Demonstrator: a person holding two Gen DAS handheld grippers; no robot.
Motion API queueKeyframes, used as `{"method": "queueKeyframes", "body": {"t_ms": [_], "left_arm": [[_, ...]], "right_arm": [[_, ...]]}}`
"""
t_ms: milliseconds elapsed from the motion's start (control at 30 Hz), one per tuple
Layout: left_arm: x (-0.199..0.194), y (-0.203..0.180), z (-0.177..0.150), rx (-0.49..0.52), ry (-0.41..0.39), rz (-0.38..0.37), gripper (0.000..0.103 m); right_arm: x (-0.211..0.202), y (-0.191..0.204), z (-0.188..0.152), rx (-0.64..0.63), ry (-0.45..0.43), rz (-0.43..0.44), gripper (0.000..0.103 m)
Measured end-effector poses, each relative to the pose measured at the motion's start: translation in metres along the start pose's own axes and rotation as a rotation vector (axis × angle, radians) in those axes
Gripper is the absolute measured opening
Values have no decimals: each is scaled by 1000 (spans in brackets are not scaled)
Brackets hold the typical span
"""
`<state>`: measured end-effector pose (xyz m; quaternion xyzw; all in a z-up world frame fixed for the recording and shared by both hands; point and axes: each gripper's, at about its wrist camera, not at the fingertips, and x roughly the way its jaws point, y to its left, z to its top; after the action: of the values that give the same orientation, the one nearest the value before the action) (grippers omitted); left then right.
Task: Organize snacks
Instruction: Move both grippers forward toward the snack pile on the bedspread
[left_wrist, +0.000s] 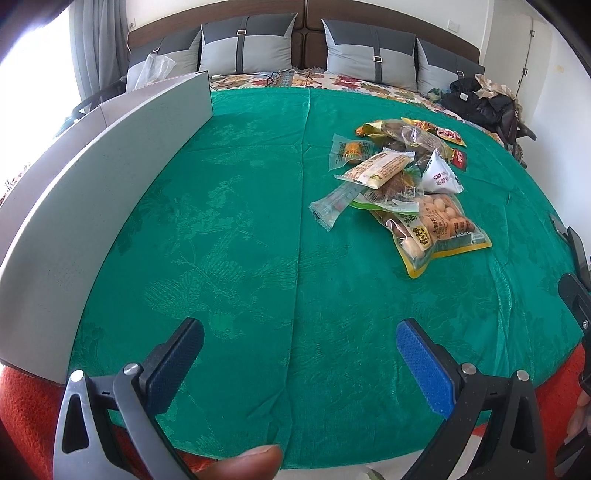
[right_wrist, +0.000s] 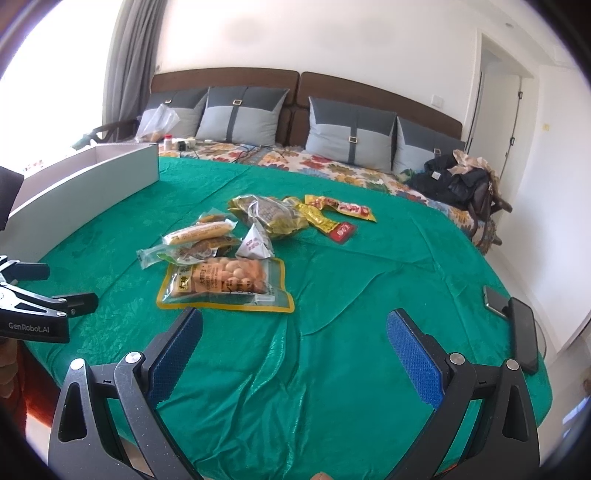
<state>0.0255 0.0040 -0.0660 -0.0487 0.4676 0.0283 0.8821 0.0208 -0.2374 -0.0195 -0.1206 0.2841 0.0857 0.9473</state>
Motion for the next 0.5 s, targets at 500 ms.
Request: {"method": "queueKeyframes", "body": {"t_ms": [500], "left_arm": [[39,5,-4,32,36,36,103]], "right_arm": [[64,-32,-33,121,280,15,101]]}}
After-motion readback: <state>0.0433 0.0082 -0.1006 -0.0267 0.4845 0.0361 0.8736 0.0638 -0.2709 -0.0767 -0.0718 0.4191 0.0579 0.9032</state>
